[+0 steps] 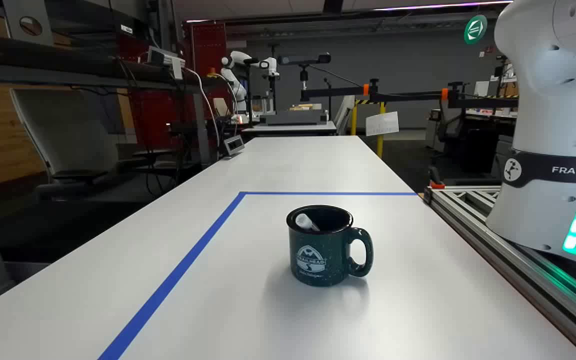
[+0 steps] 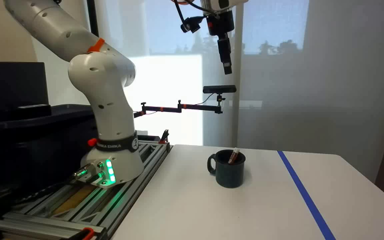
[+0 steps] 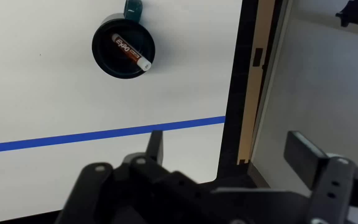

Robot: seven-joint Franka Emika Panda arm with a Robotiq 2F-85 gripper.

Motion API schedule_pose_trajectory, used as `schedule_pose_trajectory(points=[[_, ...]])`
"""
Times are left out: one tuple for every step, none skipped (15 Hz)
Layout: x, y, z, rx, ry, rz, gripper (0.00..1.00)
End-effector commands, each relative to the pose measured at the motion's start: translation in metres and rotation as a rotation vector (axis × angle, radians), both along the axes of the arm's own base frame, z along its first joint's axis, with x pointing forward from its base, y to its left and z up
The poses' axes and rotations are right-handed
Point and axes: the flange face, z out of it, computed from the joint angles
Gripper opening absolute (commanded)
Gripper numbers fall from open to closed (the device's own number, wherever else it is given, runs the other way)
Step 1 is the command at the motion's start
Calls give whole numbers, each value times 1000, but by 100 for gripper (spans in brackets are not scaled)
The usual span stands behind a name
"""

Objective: Remove the marker from the mug and place it on the table

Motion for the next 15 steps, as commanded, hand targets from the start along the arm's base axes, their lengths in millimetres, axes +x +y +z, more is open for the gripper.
schedule_pose_trajectory(points=[[0,0,0,0,0,0,100],[0,0,0,0,0,0,100],[0,0,0,0,0,0,100],[0,0,0,0,0,0,100],[0,0,0,0,0,0,100],[0,0,0,0,0,0,100],[2,-1,-1,-4,-11,12,100],[5,-4,-6,-2,-15,44,100],[9,-7,-12,2,-15,88,100],[12,-11,-17,-2,-23,135,100],[15,-16,-23,0,-32,170,100],[19,-22,-32,-5,-43,217,100],[21,-27,-42,-6,-44,269,100],[28,-33,-50,-11,-53,321,100],[35,-37,-54,-17,-68,350,100]])
